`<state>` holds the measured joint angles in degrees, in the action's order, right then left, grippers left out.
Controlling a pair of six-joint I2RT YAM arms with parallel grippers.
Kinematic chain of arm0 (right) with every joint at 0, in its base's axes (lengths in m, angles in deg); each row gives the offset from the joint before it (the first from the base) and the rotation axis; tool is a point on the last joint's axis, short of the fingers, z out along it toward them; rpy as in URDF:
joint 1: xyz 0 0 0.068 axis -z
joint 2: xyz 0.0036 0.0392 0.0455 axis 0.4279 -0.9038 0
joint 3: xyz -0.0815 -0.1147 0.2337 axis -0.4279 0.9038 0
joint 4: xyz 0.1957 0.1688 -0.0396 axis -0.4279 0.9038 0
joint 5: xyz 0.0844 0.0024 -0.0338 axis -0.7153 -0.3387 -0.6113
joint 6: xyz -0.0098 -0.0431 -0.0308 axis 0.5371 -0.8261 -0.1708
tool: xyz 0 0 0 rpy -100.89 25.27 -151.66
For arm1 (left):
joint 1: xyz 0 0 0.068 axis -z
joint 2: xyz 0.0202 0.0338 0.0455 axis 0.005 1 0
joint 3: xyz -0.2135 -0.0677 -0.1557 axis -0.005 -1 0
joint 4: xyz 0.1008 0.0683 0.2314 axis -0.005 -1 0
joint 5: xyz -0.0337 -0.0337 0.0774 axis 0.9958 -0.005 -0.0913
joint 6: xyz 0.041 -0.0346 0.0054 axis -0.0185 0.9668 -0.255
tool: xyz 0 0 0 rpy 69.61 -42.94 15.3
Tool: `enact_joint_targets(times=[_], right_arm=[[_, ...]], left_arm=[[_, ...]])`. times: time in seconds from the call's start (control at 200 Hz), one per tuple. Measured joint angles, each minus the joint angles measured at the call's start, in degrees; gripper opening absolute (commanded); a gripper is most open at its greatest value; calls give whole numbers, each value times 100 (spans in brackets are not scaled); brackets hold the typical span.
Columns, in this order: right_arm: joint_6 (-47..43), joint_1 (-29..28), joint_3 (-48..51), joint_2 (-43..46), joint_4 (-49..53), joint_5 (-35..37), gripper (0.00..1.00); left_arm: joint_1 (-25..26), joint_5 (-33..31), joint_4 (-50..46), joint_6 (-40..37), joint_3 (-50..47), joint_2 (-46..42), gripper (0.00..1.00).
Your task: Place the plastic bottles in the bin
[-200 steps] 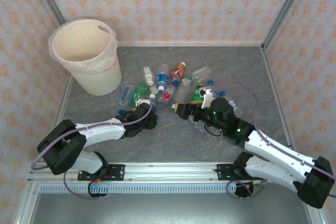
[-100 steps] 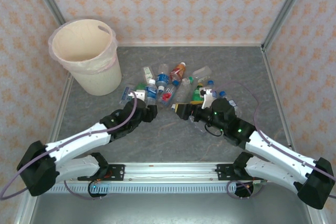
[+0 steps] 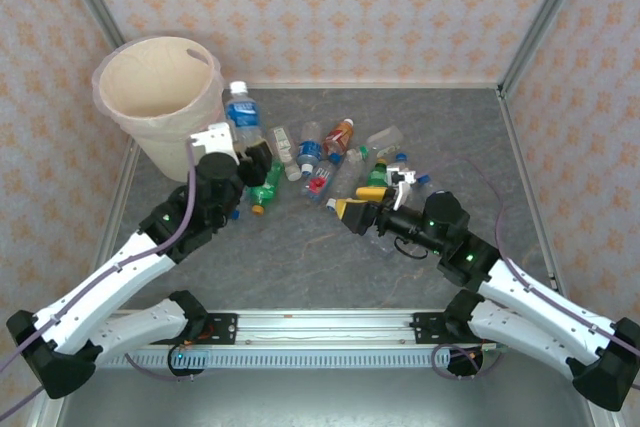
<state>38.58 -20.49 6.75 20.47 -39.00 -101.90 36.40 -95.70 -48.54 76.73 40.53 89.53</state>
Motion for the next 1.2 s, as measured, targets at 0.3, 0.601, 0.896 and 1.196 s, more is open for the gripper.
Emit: enact_joint_targets(times=[0.3, 0.601, 0.896, 1.196], right_arm=[[-68, 0, 44, 136, -48, -122, 100], [-72, 0, 66, 151, -44, -164, 100], [-166, 0, 61, 343, -46, -310, 100], [-177, 0, 61, 343, -44, -358, 100]], left_arm=[[-1364, -363, -404, -402, 1436, 393, 54], [-2505, -492, -435, -415, 2312, 1307, 54], [-3425, 57, -498, -127, 2643, 2273, 55], [-3755, 605, -730, 66, 2918, 2688, 95]])
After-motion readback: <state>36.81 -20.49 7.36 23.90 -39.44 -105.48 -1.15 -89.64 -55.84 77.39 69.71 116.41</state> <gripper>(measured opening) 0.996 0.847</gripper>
